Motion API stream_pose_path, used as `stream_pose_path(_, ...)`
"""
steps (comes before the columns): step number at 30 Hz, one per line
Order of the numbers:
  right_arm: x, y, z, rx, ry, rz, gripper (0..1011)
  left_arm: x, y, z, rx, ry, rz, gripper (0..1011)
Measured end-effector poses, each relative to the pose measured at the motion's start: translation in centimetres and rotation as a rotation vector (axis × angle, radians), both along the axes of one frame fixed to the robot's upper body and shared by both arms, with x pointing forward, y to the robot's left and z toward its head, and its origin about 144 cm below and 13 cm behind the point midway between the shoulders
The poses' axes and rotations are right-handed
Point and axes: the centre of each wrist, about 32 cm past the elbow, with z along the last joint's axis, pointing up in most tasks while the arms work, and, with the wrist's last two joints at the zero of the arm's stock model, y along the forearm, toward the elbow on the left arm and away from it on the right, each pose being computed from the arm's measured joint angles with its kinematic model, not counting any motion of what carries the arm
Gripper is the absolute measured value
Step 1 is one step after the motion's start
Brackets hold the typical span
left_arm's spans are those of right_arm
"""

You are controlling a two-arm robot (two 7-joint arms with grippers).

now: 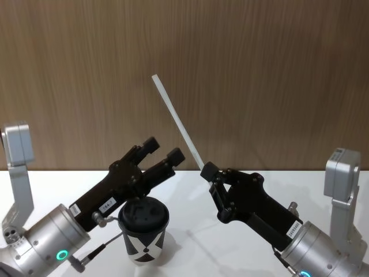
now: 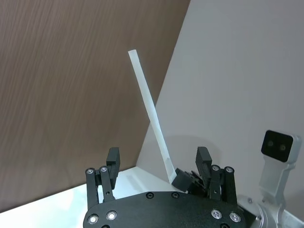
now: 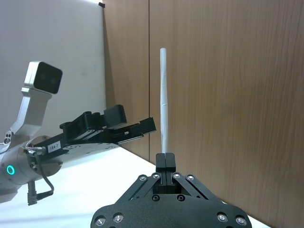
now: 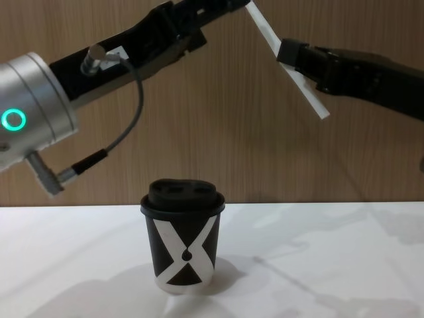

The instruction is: Pick up the straw with one hand, pass it to the other hand, and insert it into the cup.

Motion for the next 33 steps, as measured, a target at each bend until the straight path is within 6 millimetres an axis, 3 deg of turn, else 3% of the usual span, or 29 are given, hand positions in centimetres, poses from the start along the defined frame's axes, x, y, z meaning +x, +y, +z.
stream_pose_path(33, 0.0, 0.0, 0.0, 0.0, 0.0, 0.0, 0, 2.6, -2.9, 0.4, -0.117, 0.064, -0.105, 1003)
